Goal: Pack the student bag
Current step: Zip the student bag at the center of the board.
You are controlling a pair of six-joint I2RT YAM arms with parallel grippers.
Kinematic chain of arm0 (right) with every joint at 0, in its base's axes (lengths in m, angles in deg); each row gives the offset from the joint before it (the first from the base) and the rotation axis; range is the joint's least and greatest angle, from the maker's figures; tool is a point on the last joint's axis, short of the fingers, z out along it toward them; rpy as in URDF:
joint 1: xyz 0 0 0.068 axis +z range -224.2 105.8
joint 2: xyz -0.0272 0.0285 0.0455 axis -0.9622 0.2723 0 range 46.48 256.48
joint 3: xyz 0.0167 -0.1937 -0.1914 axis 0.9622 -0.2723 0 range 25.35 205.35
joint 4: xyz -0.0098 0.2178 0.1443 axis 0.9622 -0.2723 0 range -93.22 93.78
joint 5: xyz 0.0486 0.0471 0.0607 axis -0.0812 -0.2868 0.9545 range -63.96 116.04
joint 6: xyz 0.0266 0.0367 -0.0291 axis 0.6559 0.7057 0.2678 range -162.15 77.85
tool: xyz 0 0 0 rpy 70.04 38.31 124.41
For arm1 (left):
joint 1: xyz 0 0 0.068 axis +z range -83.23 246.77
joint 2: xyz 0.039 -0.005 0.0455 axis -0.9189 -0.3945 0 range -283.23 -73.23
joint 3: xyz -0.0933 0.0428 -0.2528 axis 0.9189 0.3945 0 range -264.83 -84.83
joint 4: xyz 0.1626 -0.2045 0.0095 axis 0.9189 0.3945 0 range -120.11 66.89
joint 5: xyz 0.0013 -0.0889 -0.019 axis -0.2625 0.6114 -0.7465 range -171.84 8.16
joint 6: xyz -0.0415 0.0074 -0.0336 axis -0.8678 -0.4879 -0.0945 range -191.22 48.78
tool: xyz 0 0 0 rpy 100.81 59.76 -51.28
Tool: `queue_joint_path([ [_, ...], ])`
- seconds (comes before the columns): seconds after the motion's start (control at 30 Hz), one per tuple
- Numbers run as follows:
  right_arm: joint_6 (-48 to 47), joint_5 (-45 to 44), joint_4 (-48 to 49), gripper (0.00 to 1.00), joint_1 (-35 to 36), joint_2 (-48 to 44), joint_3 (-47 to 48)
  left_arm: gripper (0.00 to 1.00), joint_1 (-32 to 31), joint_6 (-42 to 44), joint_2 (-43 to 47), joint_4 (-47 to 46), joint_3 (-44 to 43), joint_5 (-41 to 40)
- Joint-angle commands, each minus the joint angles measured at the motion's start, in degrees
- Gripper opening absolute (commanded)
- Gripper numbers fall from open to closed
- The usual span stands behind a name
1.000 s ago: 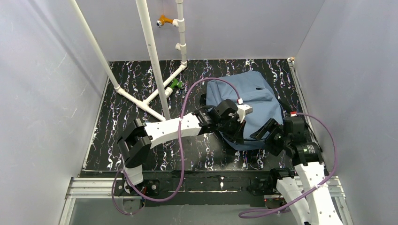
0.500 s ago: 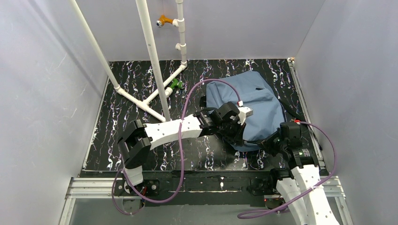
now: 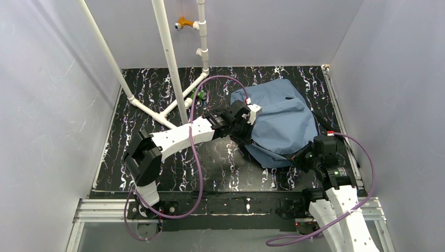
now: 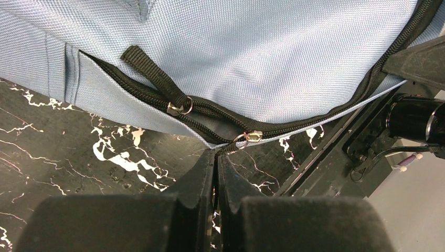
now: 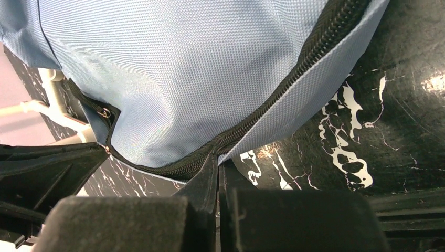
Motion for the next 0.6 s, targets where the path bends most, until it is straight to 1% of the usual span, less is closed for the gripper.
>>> queue_joint_path([
  [0.0,-7.2,-6.2,-1.6,0.01,-0.6,-0.1,2.5,0.0,4.6,4.9,2.0,5.9,-0.4,-12.3],
  [0.07,-8.4,-6.3,-1.9,0.01,-0.6,-0.3,2.9,0.0,5.3,5.1,0.2,8.2,-3.1,-14.5],
  [0.13,-9.6,-6.1,-2.0,0.01,-0.6,-0.5,3.1,0.0,5.6,4.7,0.2,8.9,-4.2,-14.5],
  [0.17,-10.3,-6.0,-2.0,0.01,-0.6,-0.6,3.1,0.0,5.8,4.2,1.0,8.9,-4.7,-12.2],
  [0.23,-11.4,-6.2,-2.4,0.01,-0.6,-0.7,3.2,0.0,5.7,2.0,3.7,6.4,-5.5,-1.3],
  [0.3,-11.5,-6.6,-2.6,0.01,-0.6,-0.8,3.0,0.0,5.3,-3.1,7.3,1.4,-5.6,8.6],
  [0.33,-11.5,-6.5,-2.4,0.01,-0.6,-0.9,2.7,0.0,4.4,-4.8,8.7,0.0,-6.7,10.7],
  [0.4,-11.4,-6.0,-1.8,0.01,-0.6,-0.8,2.2,0.0,1.5,-5.5,9.8,-0.4,-9.5,11.5],
  [0.5,-11.5,-5.0,-0.8,0.01,-0.6,-0.5,2.5,0.0,-2.8,-6.6,8.2,0.0,-13.1,14.0],
  [0.57,-12.2,-4.8,-0.4,0.01,-0.6,-0.3,3.3,0.0,-5.6,-7.1,6.3,0.6,-14.0,14.3],
])
